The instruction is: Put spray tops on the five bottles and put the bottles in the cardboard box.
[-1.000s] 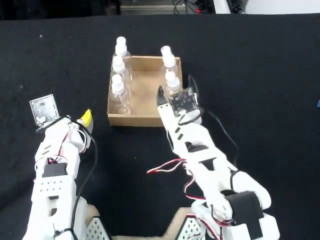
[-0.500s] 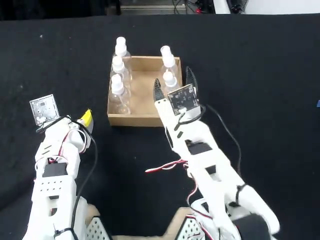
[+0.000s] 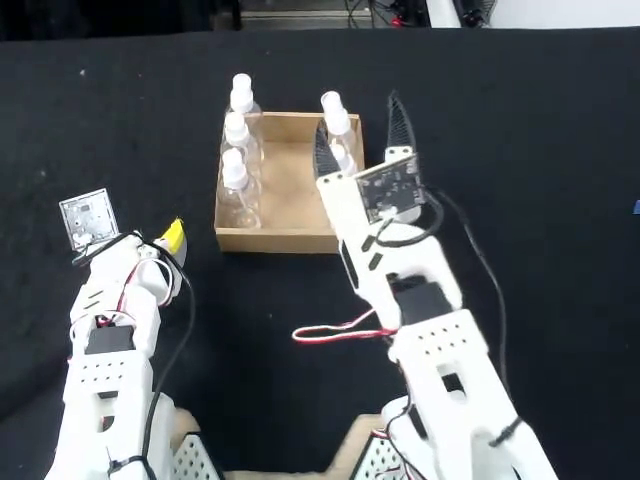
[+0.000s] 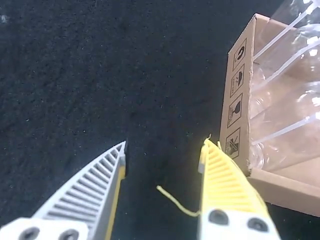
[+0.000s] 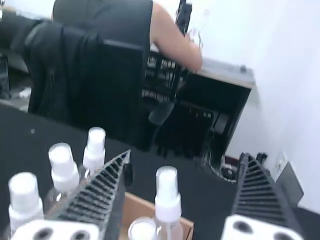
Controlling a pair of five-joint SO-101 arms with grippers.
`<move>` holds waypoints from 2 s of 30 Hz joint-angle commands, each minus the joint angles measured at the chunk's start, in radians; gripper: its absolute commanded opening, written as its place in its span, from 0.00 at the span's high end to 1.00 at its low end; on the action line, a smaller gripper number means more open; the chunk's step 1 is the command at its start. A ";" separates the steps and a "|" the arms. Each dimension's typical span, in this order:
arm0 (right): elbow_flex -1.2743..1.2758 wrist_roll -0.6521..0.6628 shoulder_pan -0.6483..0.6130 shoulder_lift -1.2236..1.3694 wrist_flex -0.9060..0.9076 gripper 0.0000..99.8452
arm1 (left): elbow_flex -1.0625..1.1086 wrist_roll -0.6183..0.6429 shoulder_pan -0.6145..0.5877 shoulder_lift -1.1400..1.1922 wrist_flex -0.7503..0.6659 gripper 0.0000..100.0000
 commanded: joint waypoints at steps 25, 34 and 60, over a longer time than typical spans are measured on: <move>0.501 0.000 0.377 -0.852 0.594 0.99 | -0.053 -0.206 -0.004 -0.213 0.328 0.97; 0.565 0.002 0.428 -1.040 0.948 0.99 | 0.214 -0.215 -0.002 -0.726 0.334 0.97; 0.565 0.000 0.422 -1.055 1.410 0.99 | 0.228 -0.210 -0.101 -0.784 1.008 0.97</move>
